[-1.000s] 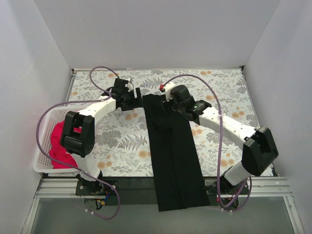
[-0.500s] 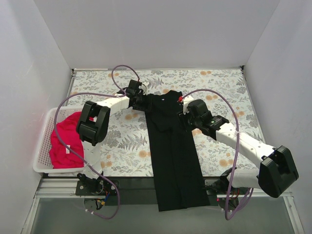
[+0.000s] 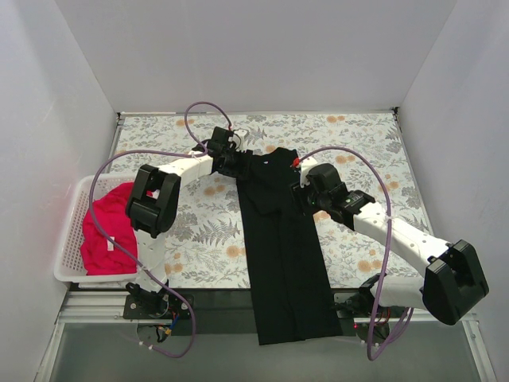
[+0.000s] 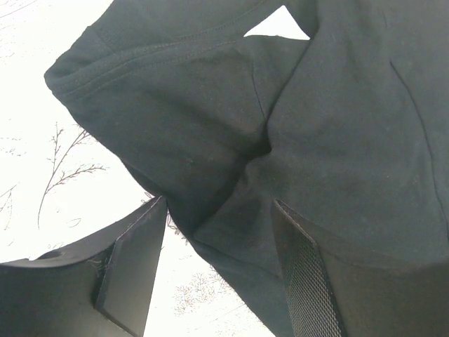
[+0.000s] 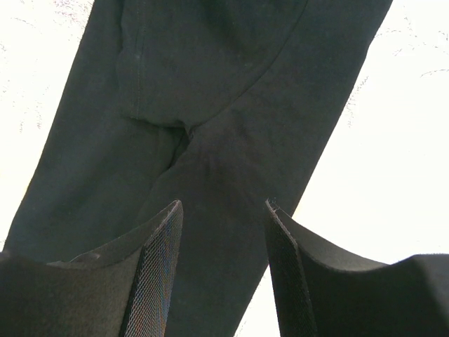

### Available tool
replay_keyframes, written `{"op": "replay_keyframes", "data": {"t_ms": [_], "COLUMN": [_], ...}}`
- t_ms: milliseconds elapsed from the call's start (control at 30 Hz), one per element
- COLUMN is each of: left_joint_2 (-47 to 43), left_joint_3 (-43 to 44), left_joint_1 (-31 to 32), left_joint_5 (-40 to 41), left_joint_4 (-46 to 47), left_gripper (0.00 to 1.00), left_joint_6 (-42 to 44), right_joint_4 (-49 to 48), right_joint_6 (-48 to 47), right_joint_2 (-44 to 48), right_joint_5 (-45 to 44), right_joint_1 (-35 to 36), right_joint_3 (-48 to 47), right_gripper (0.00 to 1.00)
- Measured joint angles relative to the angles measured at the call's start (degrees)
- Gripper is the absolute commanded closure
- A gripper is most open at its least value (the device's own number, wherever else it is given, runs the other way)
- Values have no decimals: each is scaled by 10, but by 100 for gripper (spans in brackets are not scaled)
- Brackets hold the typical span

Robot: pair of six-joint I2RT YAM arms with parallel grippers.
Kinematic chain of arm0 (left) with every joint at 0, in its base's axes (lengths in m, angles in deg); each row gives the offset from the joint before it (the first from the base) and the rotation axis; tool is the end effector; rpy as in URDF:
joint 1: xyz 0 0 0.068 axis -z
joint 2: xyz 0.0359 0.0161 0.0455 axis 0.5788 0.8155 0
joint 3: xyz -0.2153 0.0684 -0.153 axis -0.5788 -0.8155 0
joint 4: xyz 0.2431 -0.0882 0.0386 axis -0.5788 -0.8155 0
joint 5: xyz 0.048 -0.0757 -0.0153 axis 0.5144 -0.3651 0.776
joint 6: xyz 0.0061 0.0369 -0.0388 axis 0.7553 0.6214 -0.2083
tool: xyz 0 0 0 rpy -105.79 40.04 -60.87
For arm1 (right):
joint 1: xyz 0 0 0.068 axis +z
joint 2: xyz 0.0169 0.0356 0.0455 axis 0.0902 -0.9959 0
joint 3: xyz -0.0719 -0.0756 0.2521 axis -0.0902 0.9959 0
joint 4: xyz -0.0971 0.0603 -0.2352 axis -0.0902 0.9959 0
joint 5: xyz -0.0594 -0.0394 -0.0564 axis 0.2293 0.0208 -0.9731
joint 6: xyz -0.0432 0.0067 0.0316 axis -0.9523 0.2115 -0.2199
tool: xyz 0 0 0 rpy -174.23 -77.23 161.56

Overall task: Fold and stack the t-shirts
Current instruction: Fold the tshirt

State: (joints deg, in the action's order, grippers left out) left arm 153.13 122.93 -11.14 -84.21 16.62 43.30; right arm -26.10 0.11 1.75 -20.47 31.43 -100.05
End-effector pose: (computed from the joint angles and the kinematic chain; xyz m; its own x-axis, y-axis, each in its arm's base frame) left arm 0.4010 -0.1896 0.1688 -0.8904 -0.3275 -0.3160 -0.1096 0.8283 -0.5495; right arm 0.2165 0.1584 0.2532 -0.5536 -0.2935 -0.7793 -0.5101 0.8592 0.0388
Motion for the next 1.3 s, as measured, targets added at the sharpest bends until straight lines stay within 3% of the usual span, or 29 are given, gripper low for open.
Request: {"op": "replay_keyframes", "data": {"t_ms": [233,333,600,833,1300], "left_joint_2": [0,0,0,-2,2], "left_joint_3": [0,0,0,0,0], "left_joint_1": [9,12,15,16,20], "left_joint_5": [-1,4,76,64,21], "left_joint_4": [0,0,1,6,0], "left_gripper": [41,36,36,51,52], "left_joint_6": [10,12,14,18,20], "right_joint_4": [-3,-3,-5,-5,-6], "right_joint_6": [1,2,3,4,4], "right_joint_2": [0,0,4,5,5], "right_joint_5": [3,4,4,5,17], "right_joint_1": [-1,-2,-2,-2,-3], "right_joint_3": [9,9,17,17,18], "right_gripper": [44,44,44,44,44]}}
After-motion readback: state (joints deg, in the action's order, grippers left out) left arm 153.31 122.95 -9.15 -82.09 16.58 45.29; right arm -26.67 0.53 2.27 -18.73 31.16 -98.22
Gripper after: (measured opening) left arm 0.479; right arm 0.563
